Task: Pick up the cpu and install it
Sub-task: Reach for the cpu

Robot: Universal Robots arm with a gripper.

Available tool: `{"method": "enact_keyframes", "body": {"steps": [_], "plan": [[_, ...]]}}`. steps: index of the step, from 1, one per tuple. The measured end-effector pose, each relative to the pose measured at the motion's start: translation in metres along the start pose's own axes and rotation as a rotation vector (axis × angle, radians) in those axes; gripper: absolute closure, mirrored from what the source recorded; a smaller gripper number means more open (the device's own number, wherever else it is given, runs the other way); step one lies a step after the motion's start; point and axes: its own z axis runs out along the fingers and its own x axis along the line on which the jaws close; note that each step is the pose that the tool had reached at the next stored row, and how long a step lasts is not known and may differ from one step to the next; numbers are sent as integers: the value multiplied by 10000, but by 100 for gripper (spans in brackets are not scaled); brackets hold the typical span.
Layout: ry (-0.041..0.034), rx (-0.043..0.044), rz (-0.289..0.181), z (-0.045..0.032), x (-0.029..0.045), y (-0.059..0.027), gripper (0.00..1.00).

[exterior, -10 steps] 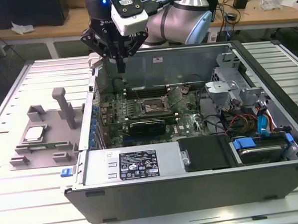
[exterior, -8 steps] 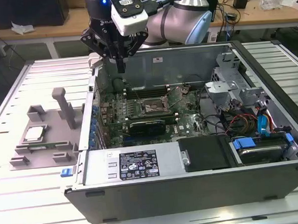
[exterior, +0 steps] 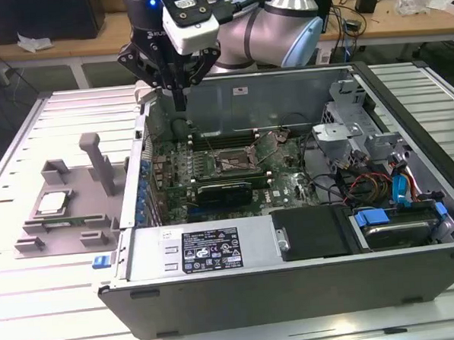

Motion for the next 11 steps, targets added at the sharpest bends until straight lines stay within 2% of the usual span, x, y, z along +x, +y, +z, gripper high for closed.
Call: {"method": "enact_keyframes", "body": {"steps": [5, 11], "plan": [[-3, 0, 1, -2, 196, 63, 89], [-5, 0, 2, -4, 330, 90, 89]]}}
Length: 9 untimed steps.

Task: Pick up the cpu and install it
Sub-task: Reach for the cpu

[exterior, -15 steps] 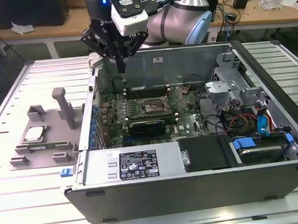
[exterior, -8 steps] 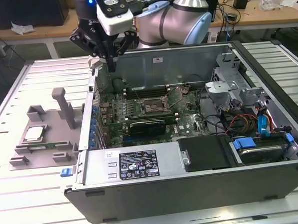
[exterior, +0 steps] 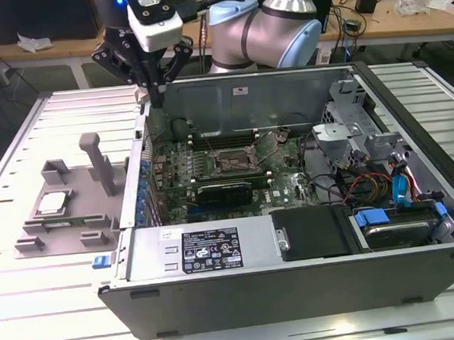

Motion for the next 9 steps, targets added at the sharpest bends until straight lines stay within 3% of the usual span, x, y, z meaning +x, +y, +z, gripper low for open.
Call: {"method": "enact_keyframes", "body": {"steps": [9], "plan": [[-10, -2, 0, -2, 262, 71, 89]]}}
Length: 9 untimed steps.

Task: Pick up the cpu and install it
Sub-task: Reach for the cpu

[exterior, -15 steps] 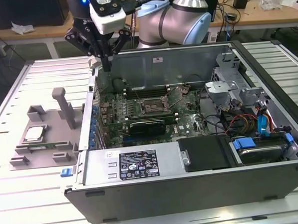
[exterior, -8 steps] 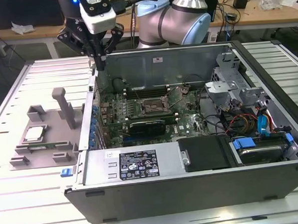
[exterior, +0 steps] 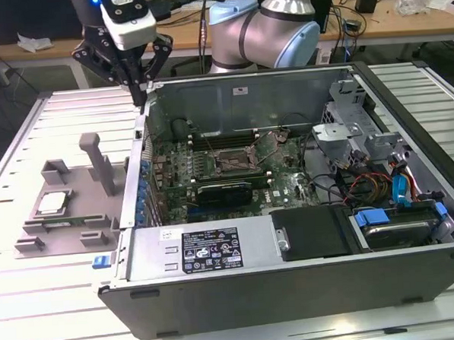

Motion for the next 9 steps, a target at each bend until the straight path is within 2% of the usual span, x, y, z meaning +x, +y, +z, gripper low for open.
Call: {"method": "enact_keyframes", "body": {"steps": [7, 9], "plan": [[-10, -1, -2, -3, 207, 51, 89], [-11, -1, -2, -3, 245, 62, 89]]}}
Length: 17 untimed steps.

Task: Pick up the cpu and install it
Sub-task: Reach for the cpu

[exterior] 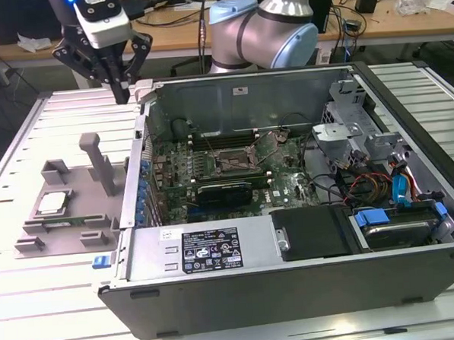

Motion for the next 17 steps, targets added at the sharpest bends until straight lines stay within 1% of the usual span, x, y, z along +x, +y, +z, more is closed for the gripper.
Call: {"method": "enact_keyframes", "body": {"steps": [4, 6, 7, 9, 12, 14, 16, 17], "plan": [[-3, 0, 0, -2, 156, 33, 89], [-4, 0, 1, -3, 201, 38, 89], [-4, 0, 0, -4, 243, 45, 89], [-4, -1, -1, -4, 280, 54, 89], [-4, 0, 1, -4, 386, 79, 89], [-4, 0, -1, -1, 435, 89, 89], [-3, 1, 1, 12, 531, 97, 89], [-3, 0, 0, 27, 601, 93, 89]]}}
